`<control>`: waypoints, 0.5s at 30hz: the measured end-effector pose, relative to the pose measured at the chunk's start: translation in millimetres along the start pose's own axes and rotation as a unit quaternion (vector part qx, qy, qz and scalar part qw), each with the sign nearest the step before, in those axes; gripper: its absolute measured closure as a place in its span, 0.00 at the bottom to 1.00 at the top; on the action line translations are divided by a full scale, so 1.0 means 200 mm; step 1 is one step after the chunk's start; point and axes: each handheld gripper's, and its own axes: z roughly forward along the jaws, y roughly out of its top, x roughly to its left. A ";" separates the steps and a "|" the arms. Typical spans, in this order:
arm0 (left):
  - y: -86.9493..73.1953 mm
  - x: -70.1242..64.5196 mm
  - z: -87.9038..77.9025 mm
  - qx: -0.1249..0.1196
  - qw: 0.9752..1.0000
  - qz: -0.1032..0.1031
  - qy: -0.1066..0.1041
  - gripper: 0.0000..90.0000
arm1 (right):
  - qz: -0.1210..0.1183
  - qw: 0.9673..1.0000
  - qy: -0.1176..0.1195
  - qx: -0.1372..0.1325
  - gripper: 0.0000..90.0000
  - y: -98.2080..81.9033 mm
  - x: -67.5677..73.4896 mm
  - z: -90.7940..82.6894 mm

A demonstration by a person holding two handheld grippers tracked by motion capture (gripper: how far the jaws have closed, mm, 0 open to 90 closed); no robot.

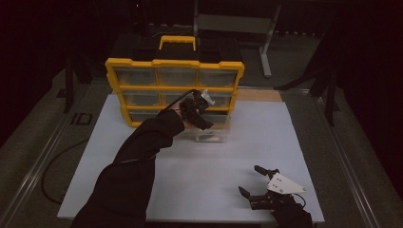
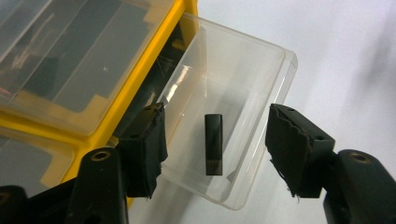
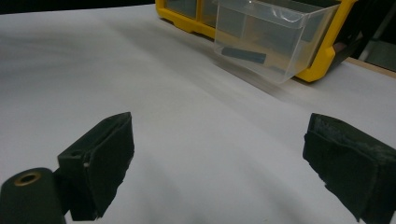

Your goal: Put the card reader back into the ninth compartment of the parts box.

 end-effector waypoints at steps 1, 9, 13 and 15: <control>0.00 0.00 0.00 0.000 1.000 0.000 0.000 0.41 | 0.000 1.000 0.000 0.001 0.10 0.00 0.00 0.00; -0.02 0.01 -0.06 -0.012 1.000 -0.023 0.002 0.19 | 0.000 1.000 0.000 0.001 0.10 0.00 0.00 0.00; -0.05 0.02 -0.08 -0.023 0.999 -0.025 -0.006 0.11 | 0.004 1.000 0.000 0.000 0.10 0.00 0.00 0.01; -0.05 0.02 -0.09 -0.025 0.999 -0.022 -0.004 0.10 | 0.001 1.000 -0.001 0.001 0.10 0.00 0.00 0.01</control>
